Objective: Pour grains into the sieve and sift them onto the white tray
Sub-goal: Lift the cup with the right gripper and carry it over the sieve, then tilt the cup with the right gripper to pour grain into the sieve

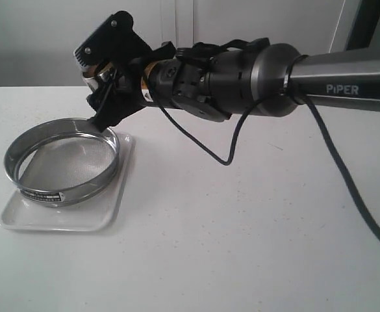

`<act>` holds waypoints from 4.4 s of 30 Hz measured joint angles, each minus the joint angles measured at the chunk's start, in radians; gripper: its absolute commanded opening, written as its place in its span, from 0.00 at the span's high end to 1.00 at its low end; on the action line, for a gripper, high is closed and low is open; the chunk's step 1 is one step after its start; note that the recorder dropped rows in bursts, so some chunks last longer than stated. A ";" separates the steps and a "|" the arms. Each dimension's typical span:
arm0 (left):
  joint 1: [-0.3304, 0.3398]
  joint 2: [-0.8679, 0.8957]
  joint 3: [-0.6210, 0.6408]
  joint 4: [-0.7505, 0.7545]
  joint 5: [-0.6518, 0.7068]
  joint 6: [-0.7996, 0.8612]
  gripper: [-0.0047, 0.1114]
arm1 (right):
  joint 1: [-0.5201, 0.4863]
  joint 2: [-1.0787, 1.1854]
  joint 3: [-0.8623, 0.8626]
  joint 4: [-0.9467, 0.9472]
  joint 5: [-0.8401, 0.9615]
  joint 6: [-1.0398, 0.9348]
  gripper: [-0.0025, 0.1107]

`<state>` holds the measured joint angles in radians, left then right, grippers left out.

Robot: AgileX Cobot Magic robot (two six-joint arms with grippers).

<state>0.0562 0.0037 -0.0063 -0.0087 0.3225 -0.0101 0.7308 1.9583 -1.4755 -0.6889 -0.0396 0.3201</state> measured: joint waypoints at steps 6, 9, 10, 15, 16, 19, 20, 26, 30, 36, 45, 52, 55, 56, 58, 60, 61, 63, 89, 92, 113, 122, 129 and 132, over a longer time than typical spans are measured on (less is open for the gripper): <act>0.000 0.000 0.000 0.000 0.000 0.000 0.96 | 0.034 0.052 -0.055 0.002 0.029 -0.031 0.98; 0.000 0.000 0.000 0.000 0.000 0.000 0.96 | 0.059 0.077 -0.087 0.000 0.049 -0.054 0.98; 0.000 0.000 0.000 0.000 0.000 0.000 0.96 | 0.068 0.086 -0.099 0.000 0.059 -0.059 0.98; 0.000 0.000 0.000 0.000 0.000 0.000 0.96 | 0.081 0.135 -0.155 0.000 0.119 -0.061 0.98; 0.000 0.000 0.000 0.000 0.000 0.000 0.96 | 0.083 0.144 -0.163 0.000 0.136 -0.061 0.98; 0.000 0.000 0.000 0.000 0.000 0.000 0.96 | 0.087 0.162 -0.176 0.000 0.162 -0.061 0.98; 0.000 0.000 0.000 0.000 0.000 0.000 0.96 | 0.089 0.169 -0.181 0.000 0.163 -0.061 0.98; 0.000 0.000 0.000 0.000 0.000 0.000 0.96 | 0.115 0.206 -0.249 -0.002 0.258 -0.063 0.98; 0.000 0.000 0.000 0.000 0.000 0.000 0.96 | 0.127 0.233 -0.307 -0.007 0.342 -0.058 0.98; 0.000 0.000 0.000 0.000 0.000 0.000 0.96 | 0.150 0.274 -0.397 -0.012 0.441 -0.052 0.98; 0.000 0.000 0.000 0.000 0.000 0.000 0.96 | 0.166 0.346 -0.529 -0.015 0.607 -0.052 0.98; 0.000 0.000 0.000 0.000 0.000 0.000 0.96 | 0.181 0.393 -0.626 -0.032 0.674 -0.064 0.98; 0.000 0.000 0.000 0.000 0.000 0.000 0.96 | 0.191 0.413 -0.654 -0.056 0.688 -0.089 0.98; 0.000 0.000 0.000 0.000 0.000 0.000 0.96 | 0.196 0.422 -0.665 -0.073 0.693 -0.097 0.98; 0.000 0.000 0.000 0.000 0.000 0.000 0.96 | 0.207 0.441 -0.679 -0.121 0.699 -0.107 0.98; 0.000 0.000 0.000 0.000 0.000 0.000 0.96 | 0.217 0.460 -0.695 -0.187 0.703 -0.117 0.98; 0.000 0.000 0.000 0.000 0.000 0.000 0.96 | 0.225 0.468 -0.701 -0.213 0.705 -0.121 0.98; 0.000 0.000 0.000 0.000 0.000 0.000 0.96 | 0.232 0.483 -0.714 -0.268 0.709 -0.123 0.98; 0.000 0.000 0.000 0.000 0.000 0.000 0.96 | 0.240 0.586 -0.726 -0.634 0.612 -0.209 0.98; 0.000 0.000 0.000 0.000 0.000 0.000 0.96 | 0.240 0.585 -0.726 -0.670 0.572 -0.219 0.98; 0.000 0.000 0.000 0.000 0.000 0.000 0.96 | 0.240 0.586 -0.726 -0.728 0.683 -0.313 0.98; 0.000 0.000 0.000 0.000 0.000 0.000 0.96 | 0.240 0.586 -0.726 -0.726 0.738 -0.313 0.98; 0.000 0.000 0.000 0.000 0.000 0.000 0.96 | 0.240 0.586 -0.726 -0.726 0.738 -0.320 0.98; 0.000 0.000 0.000 0.000 0.000 0.000 0.96 | 0.240 0.586 -0.726 -0.726 0.736 -0.374 0.98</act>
<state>0.0562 0.0037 -0.0063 -0.0087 0.3225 -0.0101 0.9703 2.5440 -2.2010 -1.4149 0.6960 -0.0541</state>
